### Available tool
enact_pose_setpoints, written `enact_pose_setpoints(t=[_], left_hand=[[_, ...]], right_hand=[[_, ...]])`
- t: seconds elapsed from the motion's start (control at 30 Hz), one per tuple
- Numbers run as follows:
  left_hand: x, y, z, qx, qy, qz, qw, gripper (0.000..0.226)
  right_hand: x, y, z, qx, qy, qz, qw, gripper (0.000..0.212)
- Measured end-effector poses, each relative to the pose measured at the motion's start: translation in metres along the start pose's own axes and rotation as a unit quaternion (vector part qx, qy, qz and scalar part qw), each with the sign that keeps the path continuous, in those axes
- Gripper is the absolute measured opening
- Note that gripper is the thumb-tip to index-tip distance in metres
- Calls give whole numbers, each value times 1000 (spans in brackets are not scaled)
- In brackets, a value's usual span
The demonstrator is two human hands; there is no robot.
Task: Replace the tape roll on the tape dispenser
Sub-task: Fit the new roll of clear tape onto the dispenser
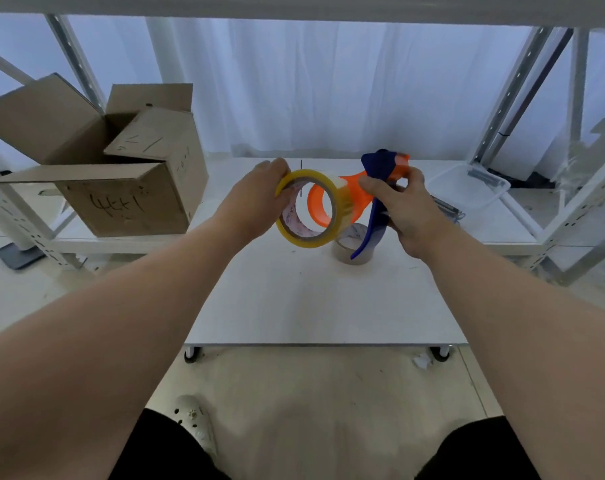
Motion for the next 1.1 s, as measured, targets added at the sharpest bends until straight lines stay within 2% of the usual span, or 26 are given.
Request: enact_pose_setpoints(t=[0.2,0.33,0.57,0.77,1.0,1.1], left_hand=[[0,3,1,-37,30,-40,998,25],[-5,6,0,-11,51,-82,995,25],[1,-3,1,-50,47,-123,990,27],[6,-2,2,-17,33,-156,987,26],[2,2,2,8,6,-72,997,25],[-6,5,2,18,-11,-58,998,22]], right_hand=[[-15,4,-2,-11,-3,-44,999,58],[-10,16,-4,38,-12,-40,998,60],[-6,18,-6,69,-6,-2,998,60],[-7,26,-5,110,8,30,993,57],[-6,32,-4,76,15,-2,997,62],[-4,33,-4,73,1,14,997,75]])
Point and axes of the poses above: each hand's wrist, its own z-axis away from the middle knuckle, its own y-axis out of the palm, x = y × z, the point moved 3 cm from there along -z, towards the middle knuckle, and after that the axes turned 11 degrees about x, right-handed, at the moved point
